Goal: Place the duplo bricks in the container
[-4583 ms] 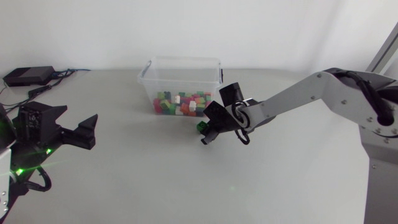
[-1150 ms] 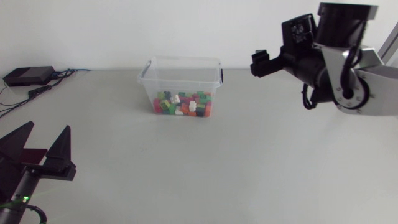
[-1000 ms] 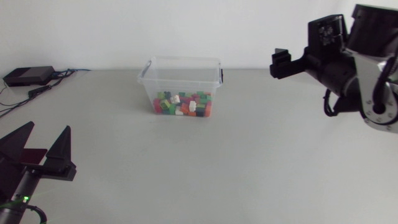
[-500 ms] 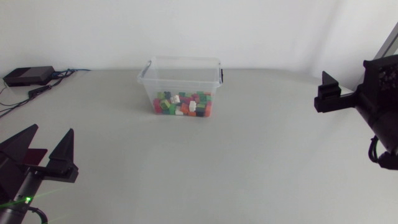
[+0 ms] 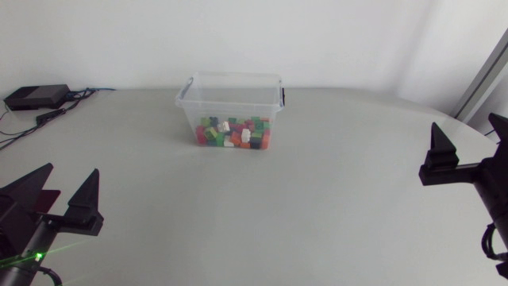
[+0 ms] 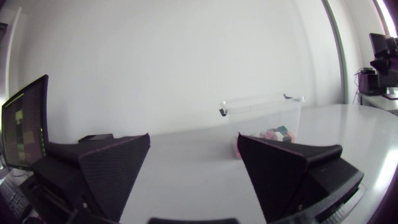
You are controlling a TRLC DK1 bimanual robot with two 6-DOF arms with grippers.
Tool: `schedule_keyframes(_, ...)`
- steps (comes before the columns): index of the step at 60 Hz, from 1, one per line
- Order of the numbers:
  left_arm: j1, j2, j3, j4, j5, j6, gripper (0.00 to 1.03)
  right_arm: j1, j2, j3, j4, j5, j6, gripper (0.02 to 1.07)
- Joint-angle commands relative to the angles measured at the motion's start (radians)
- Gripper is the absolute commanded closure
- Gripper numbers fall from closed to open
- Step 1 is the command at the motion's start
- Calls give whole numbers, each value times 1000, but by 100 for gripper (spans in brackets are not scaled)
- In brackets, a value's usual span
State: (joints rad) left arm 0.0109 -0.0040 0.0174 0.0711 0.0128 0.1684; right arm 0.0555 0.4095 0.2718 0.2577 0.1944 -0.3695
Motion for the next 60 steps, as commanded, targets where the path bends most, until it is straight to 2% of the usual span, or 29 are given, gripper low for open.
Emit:
schedule_keyframes(1,-5,-6,-20,-8,-9,-42,5,-10,-46,-47,-28,-18,54,6)
schedule_keyframes(43,-11,4,-17,-71,-13,-168,5,-55,-408,-271,-256,-193,368,6)
schedule_keyframes(60,-11,4,-17,-71,-13,-168,5,-56,-410,-272,-258,-194,369,6)
